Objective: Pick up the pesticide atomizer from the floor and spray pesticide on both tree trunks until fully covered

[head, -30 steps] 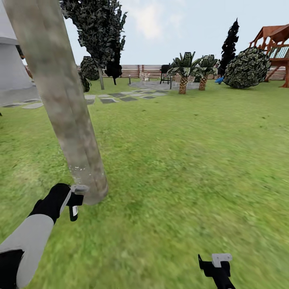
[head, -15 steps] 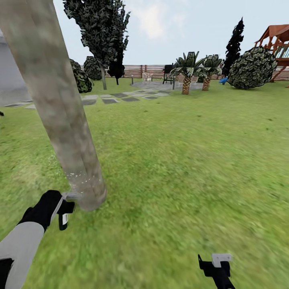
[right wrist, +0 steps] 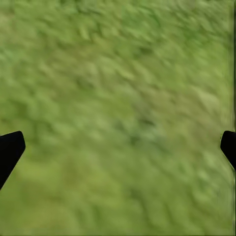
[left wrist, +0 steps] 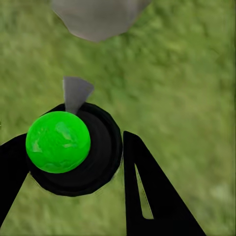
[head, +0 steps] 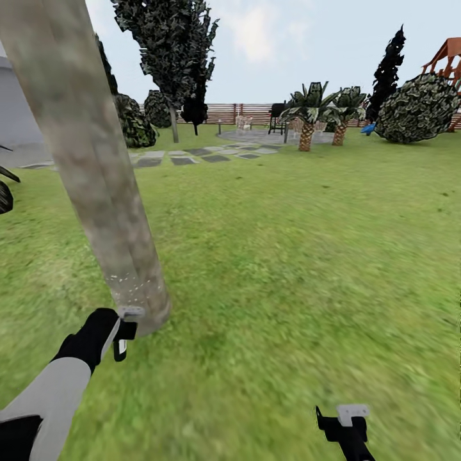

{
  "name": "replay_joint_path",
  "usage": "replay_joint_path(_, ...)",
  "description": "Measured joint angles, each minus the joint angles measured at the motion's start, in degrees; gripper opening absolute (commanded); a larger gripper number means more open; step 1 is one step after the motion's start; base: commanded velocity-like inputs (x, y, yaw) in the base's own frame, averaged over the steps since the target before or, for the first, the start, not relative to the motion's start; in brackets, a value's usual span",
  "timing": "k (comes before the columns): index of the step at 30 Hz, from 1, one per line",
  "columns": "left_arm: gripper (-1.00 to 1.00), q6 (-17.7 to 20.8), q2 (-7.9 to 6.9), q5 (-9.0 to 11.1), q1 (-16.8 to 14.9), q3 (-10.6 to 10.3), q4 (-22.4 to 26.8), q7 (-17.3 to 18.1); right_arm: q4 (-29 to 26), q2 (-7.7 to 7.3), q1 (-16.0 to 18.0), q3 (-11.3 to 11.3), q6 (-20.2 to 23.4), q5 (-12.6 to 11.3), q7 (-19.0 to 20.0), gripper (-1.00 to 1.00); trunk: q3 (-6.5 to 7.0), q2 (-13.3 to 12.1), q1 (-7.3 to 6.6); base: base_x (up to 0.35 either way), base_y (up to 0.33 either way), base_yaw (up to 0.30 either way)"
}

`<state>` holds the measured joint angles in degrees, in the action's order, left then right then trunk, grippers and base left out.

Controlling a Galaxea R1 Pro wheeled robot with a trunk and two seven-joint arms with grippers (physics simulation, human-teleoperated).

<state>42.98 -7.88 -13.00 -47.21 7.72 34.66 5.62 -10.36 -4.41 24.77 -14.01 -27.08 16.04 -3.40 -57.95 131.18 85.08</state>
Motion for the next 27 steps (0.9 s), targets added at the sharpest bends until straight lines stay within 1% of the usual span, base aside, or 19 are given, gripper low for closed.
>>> replay_joint_path(3,-1.00,-0.2,0.02,0.0,0.0,0.0,-0.3,-1.5,0.1,-0.01,0.0,0.0,0.0,0.0,0.0,1.00,0.00,0.0,0.00,0.160,-0.255,0.000)
replay_joint_path(7,-1.00,-0.3,0.00,0.0,0.0,0.0,-0.3,-1.8,0.1,-0.02,0.0,0.0,0.0,0.0,0.0,1.00,0.00,0.0,0.01,0.082,-0.265,0.000)
replay_joint_path(14,-1.00,-0.2,-0.03,-0.1,0.1,0.0,-0.2,-1.8,0.1,-0.01,0.0,0.0,0.0,0.0,0.0,1.00,0.00,0.0,0.02,0.006,-0.271,0.003)
replay_joint_path(16,-1.00,-0.2,-0.31,-0.1,0.1,0.1,-0.2,-1.8,0.1,0.00,0.0,0.0,0.0,0.0,0.0,1.00,0.00,0.0,0.02,0.000,-0.272,0.168)
replay_joint_path(23,-1.00,-0.2,-0.01,0.0,0.1,0.0,-0.2,-1.8,0.1,0.01,0.0,0.0,0.0,0.0,0.0,1.00,0.00,0.0,0.02,0.004,-0.272,0.266)
replay_joint_path(27,-1.00,-0.2,0.02,0.0,0.1,0.0,-0.2,-1.8,0.1,0.01,0.1,0.0,0.0,0.0,0.0,1.00,0.00,0.0,0.01,0.089,-0.272,0.277)
